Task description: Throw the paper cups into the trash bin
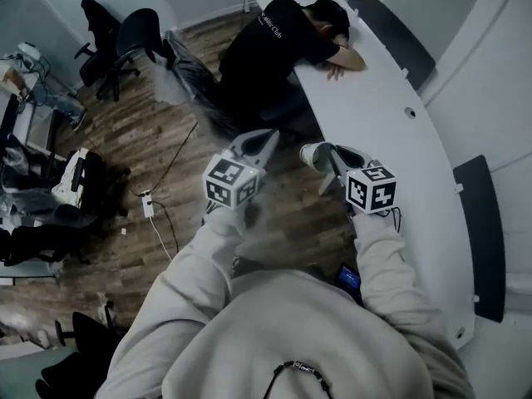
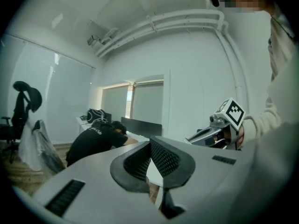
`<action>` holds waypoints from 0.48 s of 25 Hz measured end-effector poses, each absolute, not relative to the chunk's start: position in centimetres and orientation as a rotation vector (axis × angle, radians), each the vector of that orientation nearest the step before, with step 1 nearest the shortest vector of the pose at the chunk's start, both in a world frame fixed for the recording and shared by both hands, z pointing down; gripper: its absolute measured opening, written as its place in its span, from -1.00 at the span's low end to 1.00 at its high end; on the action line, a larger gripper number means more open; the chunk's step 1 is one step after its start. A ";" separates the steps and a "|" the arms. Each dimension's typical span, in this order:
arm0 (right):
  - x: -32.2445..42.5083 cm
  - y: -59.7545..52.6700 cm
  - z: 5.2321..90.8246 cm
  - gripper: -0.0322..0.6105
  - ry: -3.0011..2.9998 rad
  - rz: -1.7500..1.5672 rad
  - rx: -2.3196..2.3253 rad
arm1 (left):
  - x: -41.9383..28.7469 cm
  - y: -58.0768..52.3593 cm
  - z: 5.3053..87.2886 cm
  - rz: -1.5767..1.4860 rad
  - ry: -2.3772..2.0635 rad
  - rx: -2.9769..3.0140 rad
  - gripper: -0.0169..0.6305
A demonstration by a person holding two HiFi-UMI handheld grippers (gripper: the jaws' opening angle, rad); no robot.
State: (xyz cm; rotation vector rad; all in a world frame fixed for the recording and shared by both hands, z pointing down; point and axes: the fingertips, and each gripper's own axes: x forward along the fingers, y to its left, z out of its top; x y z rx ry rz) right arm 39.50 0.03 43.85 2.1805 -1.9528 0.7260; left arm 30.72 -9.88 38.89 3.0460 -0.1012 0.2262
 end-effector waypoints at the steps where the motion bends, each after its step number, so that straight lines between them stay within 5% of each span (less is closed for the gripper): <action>1: 37.9 -1.8 43.8 -0.77 -1.986 0.725 2.136 | 28.8 -11.8 39.0 0.224 -0.161 3.030 -0.98; 12: 25.5 -16.1 44.2 -0.77 -2.125 0.728 1.860 | 13.1 -24.7 40.5 0.197 -0.485 2.934 -0.98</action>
